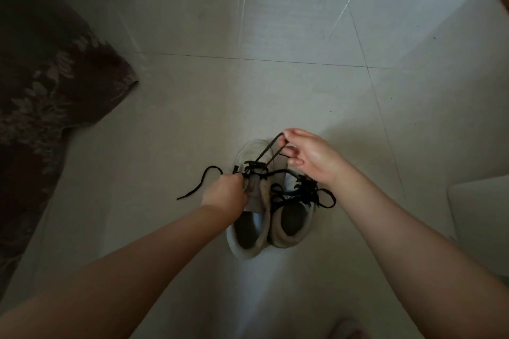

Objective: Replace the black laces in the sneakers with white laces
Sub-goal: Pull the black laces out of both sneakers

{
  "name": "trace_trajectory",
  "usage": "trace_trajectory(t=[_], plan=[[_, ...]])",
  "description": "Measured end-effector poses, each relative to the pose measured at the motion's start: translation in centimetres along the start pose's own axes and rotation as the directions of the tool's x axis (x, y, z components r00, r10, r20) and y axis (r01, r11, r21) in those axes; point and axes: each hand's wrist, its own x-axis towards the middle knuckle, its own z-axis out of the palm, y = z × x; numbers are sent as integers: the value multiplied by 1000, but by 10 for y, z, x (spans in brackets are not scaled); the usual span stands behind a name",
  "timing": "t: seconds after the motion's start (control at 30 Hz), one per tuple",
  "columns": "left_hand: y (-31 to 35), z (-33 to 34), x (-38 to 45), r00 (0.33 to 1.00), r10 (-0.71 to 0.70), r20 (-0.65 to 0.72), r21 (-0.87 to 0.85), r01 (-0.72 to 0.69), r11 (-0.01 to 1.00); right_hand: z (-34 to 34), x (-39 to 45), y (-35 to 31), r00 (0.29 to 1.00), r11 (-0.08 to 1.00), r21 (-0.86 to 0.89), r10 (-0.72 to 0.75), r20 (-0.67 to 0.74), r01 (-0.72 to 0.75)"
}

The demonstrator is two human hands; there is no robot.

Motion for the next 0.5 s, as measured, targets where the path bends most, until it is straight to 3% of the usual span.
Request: trace_trajectory(t=[0.07,0.13,0.2,0.23,0.3,0.37,0.47,0.5], plan=[[-2,-1,2,1000,-16,1,-59,16,998,-6,1,4,996,995,62,84,-21,-83],[-3,0,4,1000,-8,1,-72,8,997,-6,2,7,997,937,-343,51,-53,-66],[-3,1,4,1000,-3,-10,-82,2,997,-4,3,7,998,644,-765,-70,-10,37],[-3,2,4,1000,-3,-15,-85,2,996,-4,4,7,992,553,-828,-123,26,90],[-3,2,3,1000,-4,-22,-81,3,997,0,4,8,981,573,-808,-192,27,135],[-3,3,2,1000,1,-25,-77,-3,997,0,2,7,970,680,-717,-243,-22,154],[-1,1,1,1000,15,-23,-57,-16,998,-5,3,0,947,951,-279,-204,-247,132],[-1,1,2,999,21,-26,-51,-22,998,-8,5,-1,936,984,-133,-156,-317,119]])
